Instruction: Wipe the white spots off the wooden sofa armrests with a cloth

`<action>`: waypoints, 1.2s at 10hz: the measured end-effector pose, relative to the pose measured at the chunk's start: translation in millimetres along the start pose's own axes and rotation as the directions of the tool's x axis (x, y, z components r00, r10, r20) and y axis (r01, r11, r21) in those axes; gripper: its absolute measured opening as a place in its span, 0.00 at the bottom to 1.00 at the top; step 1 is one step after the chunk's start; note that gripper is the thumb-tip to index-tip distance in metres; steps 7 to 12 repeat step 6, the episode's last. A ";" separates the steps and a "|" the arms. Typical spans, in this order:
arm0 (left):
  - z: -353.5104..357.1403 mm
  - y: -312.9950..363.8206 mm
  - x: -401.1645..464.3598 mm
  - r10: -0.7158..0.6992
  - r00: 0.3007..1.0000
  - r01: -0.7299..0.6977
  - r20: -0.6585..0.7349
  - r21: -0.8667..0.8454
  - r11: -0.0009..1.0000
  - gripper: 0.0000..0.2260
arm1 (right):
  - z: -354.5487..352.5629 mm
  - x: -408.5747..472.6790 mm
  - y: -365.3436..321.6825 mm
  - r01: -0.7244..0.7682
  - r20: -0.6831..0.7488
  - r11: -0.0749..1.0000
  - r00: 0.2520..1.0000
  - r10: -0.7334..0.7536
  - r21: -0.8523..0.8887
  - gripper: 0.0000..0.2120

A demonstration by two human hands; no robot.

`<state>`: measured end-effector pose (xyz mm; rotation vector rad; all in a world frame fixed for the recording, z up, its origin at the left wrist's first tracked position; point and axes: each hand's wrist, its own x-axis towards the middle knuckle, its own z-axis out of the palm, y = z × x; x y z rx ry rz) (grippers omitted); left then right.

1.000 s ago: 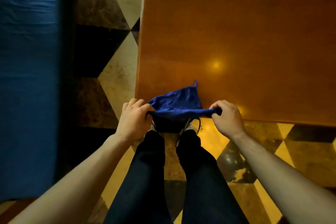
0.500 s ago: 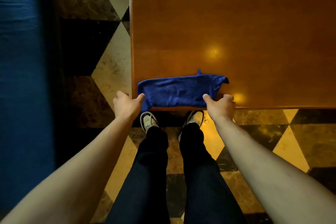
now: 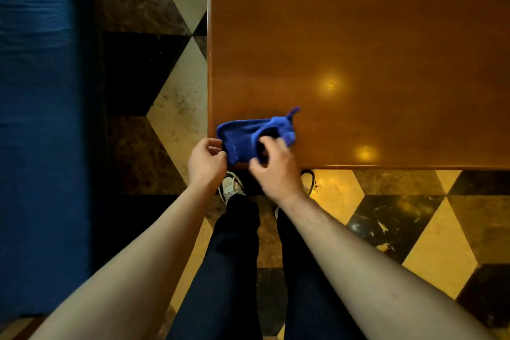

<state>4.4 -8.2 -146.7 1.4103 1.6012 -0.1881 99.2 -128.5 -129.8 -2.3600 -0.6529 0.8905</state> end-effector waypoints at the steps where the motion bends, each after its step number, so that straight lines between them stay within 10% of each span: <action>1: -4.4 -2.6 0.5 -0.003 0.999 0.002 -0.034 -0.039 0.999 0.11 | 16.1 -11.2 -4.7 0.049 0.197 0.988 0.980 -0.019 -0.149 0.30; 6: -55.4 35.0 -95.8 0.401 0.905 -0.422 0.141 0.417 0.805 0.19 | -90.8 -59.1 -22.9 -0.063 0.083 0.997 0.994 0.067 -0.051 0.13; 12: -55.4 35.0 -95.8 0.401 0.905 -0.422 0.141 0.417 0.805 0.19 | -90.8 -59.1 -22.9 -0.063 0.083 0.997 0.994 0.067 -0.051 0.13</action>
